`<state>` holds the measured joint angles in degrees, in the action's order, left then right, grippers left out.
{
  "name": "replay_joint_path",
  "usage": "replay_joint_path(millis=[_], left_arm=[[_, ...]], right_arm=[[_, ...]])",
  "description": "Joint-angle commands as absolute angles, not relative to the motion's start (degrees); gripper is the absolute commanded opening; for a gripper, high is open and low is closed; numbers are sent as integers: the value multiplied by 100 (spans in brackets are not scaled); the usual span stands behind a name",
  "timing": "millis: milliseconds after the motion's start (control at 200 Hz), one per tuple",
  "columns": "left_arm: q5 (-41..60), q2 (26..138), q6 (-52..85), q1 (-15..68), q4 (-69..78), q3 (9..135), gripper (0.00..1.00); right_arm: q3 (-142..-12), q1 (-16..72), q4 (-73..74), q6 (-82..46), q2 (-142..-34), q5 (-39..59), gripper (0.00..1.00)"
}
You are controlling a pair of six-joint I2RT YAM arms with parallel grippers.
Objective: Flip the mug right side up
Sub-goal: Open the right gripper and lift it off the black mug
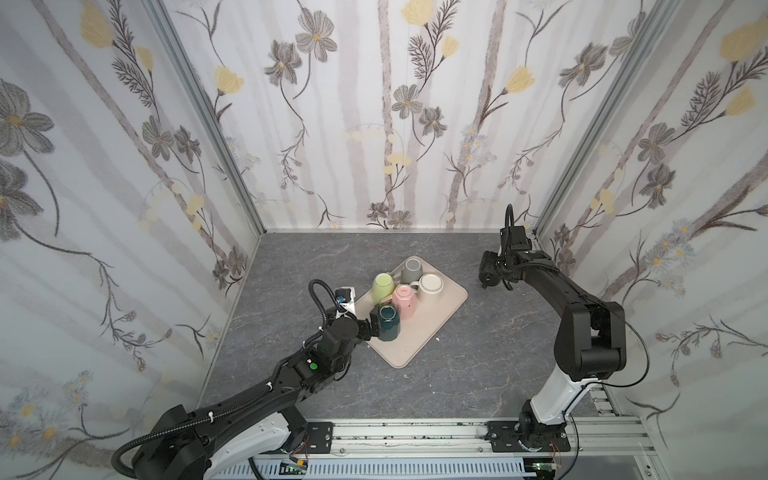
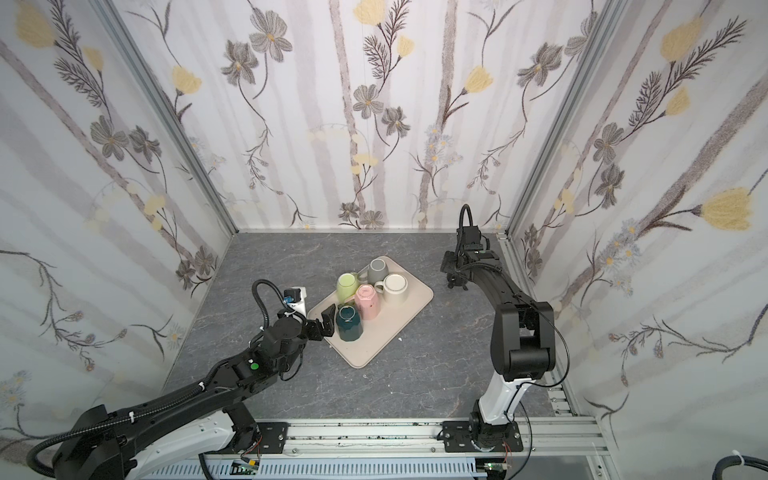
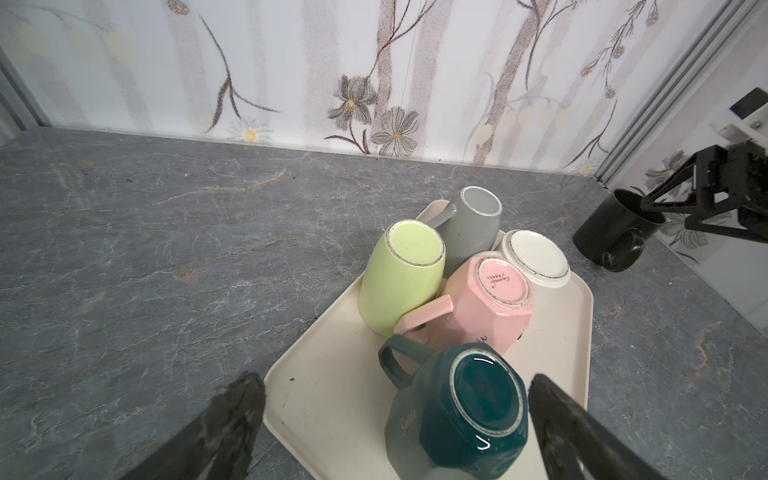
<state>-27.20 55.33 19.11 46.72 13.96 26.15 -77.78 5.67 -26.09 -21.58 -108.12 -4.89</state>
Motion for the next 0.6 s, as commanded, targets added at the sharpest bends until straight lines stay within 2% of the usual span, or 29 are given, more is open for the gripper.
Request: replay_joint_path(millis=[0, 170, 440, 595], left_arm=[[-2480, 5517, 1959, 4660, 1363, 2735, 100], [-2383, 5421, 1900, 4667, 1512, 2698, 100], [-2430, 5652, 2611, 4658, 664, 2974, 100], [-2192, 5935, 2894, 4660, 96, 3308, 100]], right_arm=[[-7750, 747, -2604, -2118, -10466, -378, 81], [-7269, 1065, -2376, -2170, -9645, -167, 82], [-5102, 1289, -523, -2487, -8054, 931, 86], [-4667, 1771, -253, -2360, -7843, 420, 92]])
